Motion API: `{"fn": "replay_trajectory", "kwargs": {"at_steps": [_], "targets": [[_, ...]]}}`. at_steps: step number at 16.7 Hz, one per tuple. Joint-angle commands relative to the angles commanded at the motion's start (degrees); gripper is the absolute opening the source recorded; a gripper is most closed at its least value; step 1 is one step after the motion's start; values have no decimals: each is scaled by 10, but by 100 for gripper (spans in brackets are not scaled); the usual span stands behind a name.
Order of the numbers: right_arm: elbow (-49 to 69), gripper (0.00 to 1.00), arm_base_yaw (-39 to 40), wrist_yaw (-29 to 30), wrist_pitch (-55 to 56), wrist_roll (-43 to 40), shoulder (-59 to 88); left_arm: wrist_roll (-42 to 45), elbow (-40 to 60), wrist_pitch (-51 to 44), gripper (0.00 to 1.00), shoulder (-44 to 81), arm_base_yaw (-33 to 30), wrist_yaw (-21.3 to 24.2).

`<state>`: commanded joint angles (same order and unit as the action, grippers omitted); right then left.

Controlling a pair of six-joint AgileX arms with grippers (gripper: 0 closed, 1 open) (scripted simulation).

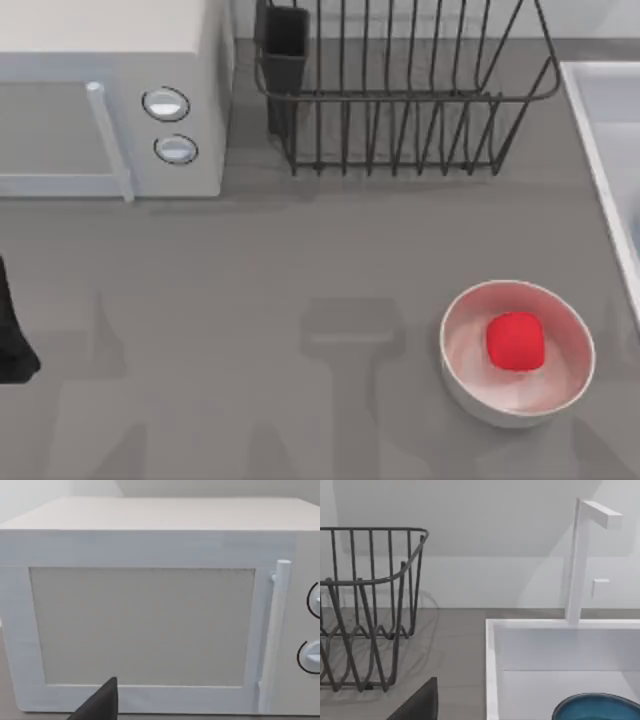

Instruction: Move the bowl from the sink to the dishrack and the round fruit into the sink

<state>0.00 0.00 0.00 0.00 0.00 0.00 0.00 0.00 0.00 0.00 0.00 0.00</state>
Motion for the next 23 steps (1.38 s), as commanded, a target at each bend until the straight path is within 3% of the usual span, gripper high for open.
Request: {"fn": "replay_trajectory", "kwargs": {"at_steps": [5,9,23], "targets": [[31,100,-2,-4,-15,-6,30,0,0,0,100,0,0,0],[143,100,-14,-11,-71,-25,145,0,0,0,100,0,0,0],[847,100,-134,-18,-454,-132,927,0,0,0,100,0,0,0]]}}
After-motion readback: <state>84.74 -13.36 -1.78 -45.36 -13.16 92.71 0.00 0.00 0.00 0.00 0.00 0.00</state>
